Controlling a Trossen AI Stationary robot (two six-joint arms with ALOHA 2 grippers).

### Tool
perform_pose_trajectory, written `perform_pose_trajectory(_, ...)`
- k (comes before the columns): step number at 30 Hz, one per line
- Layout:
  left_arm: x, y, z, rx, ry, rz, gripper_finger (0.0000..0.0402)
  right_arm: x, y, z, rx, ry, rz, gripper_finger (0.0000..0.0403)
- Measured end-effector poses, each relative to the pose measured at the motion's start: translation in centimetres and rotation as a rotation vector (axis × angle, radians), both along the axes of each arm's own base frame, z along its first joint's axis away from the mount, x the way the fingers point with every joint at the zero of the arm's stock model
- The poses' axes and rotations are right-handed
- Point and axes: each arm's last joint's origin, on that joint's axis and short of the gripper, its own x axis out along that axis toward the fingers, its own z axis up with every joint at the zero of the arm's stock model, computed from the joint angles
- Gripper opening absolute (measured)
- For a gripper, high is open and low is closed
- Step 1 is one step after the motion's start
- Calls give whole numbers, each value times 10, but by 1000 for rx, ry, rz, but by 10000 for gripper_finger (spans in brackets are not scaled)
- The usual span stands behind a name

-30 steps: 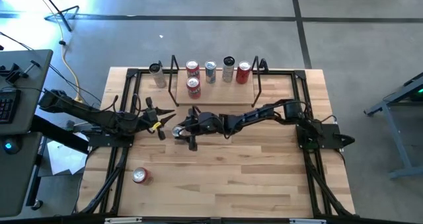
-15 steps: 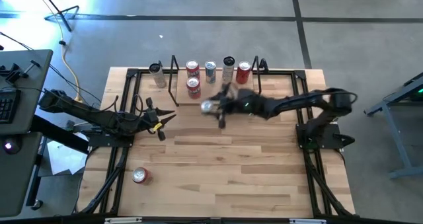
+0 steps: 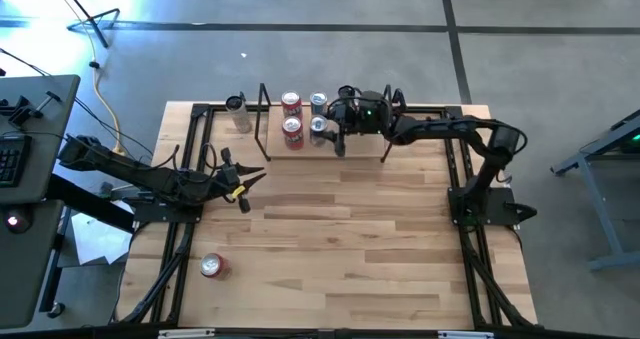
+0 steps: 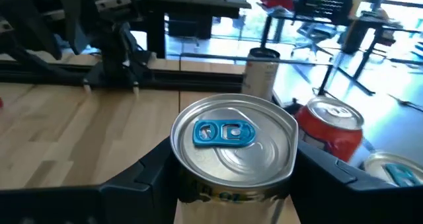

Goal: Place canned beverage on shelf
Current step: Put the blue soda can on the shelf aligned with the other blue soda can

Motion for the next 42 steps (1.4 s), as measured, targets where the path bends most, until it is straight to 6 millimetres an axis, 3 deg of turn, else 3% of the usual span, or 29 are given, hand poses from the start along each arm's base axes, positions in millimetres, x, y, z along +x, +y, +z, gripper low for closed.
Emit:
perform_pose_trajectory(8,0,0,0,-1,-1,1,62,10,-15,-7,26,47,10,206)
perform_pose_trajectory(18,0,0,0,-2,-4,1,62,5,-29,-13,49,62,-27,206)
perform_pose_trajectory(37,0,0,1,-4,-16,-1,62,9,-24,-16,67,63,-58,206)
perform_pose_trajectory(42,0,0,2,-4,-18,-1,62,8,-25,-17,80,68,-81,248)
